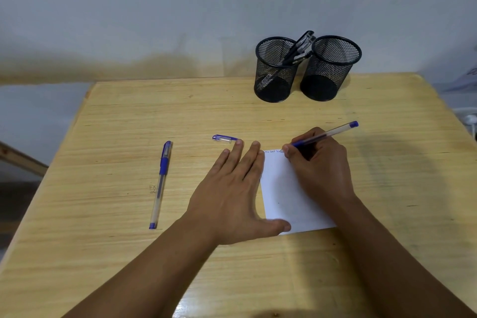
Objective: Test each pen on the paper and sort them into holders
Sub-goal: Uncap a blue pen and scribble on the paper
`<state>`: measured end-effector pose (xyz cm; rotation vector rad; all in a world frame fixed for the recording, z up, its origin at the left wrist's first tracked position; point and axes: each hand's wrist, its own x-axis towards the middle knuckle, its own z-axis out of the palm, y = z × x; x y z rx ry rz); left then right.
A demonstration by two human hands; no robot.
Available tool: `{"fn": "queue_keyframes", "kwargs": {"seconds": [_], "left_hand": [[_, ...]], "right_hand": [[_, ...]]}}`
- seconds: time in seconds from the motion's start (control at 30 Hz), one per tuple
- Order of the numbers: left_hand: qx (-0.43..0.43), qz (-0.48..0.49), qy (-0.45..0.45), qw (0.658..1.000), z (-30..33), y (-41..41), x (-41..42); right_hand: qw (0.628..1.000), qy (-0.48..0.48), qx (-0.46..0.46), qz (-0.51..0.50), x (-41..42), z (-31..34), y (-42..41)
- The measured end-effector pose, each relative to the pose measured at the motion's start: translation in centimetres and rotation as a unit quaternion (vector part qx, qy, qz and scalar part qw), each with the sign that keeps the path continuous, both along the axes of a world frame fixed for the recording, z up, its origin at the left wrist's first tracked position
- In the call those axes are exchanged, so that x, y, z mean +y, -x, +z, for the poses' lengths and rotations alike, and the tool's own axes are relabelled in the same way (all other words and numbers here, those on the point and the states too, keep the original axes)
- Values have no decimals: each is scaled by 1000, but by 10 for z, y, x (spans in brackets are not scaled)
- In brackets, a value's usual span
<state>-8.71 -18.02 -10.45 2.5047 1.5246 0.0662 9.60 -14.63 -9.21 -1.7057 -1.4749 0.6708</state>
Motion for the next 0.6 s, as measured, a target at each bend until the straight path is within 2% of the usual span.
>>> {"fn": "queue_keyframes", "kwargs": {"seconds": [0.6], "left_hand": [[-8, 2, 0, 1000, 2, 0, -2]], "right_hand": [[1000, -4, -10, -17, 0, 0, -1]]}}
